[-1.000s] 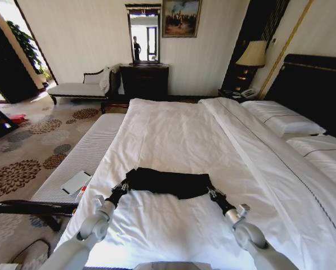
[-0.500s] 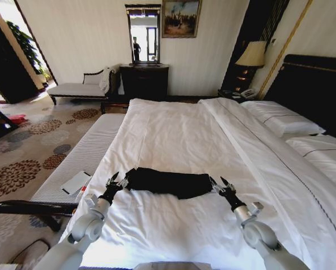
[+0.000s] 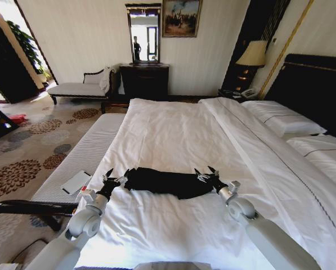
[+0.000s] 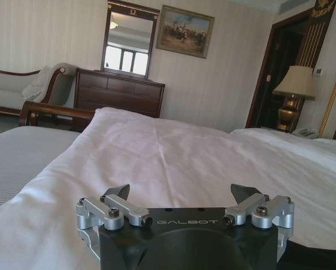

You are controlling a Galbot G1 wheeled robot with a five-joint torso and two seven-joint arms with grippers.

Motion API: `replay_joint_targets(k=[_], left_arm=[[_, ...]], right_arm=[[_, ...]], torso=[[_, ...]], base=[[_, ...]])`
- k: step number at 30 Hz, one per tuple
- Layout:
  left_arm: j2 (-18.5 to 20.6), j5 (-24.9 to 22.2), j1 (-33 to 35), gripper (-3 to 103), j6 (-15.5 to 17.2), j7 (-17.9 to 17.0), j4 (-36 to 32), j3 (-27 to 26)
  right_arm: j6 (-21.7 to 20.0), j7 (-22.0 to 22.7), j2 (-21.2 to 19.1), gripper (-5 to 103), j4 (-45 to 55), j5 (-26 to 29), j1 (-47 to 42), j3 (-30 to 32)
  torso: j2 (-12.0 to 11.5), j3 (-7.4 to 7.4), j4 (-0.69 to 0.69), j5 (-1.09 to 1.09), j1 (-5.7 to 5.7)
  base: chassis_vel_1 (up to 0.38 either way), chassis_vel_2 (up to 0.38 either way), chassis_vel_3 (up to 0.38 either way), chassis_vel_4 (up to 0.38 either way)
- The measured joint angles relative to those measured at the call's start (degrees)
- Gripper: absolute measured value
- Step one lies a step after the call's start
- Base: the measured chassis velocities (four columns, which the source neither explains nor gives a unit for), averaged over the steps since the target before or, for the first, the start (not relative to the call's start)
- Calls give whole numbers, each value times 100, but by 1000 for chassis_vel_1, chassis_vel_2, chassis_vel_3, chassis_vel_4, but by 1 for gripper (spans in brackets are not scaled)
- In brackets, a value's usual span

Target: Fold the clothes on the bed.

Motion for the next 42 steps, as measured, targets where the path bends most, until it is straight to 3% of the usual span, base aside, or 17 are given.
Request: replay_joint_targets(k=[6,9,10,17,24,27,42], left_arm=[[1,76,81,100,41,-20,-80,33],[46,72,105,100,52,-15,-110,39],[46,72,105,100,52,-15,-110,39],[136,13,99,100,99,-13,-175,77],[144,18,156,100,104,-7,-199,73],[159,29,266,100,120,-6,-288,6],[154,139,602,100,83,59,-589,-141]], right_arm=[[-219,206,98,100,-77,498,-33,142],[-627,187,-43,100,260,1365,-484,807],[-627,187,-43,100,260,1365,-484,807],[-1330,-228,-521,100,648,2778,-1305,1717],[-1841,-509,-745,100,496,3081,-1465,1855],[-2311,-570,-875,100,545,3064,-1499,1808],[-2500,-589,-921,100,296,2979,-1060,1252]], torso=[[0,0,2,0,0],[0,-2,-3,-1,0],[0,-2,-3,-1,0],[0,-1,-2,0,0],[0,-2,0,0,-1],[0,-2,0,0,0],[1,-1,0,0,-1]], base=[[0,0,0,0],[0,0,0,0],[0,0,0,0],[0,0,0,0],[0,0,0,0],[0,0,0,0],[0,0,0,0]])
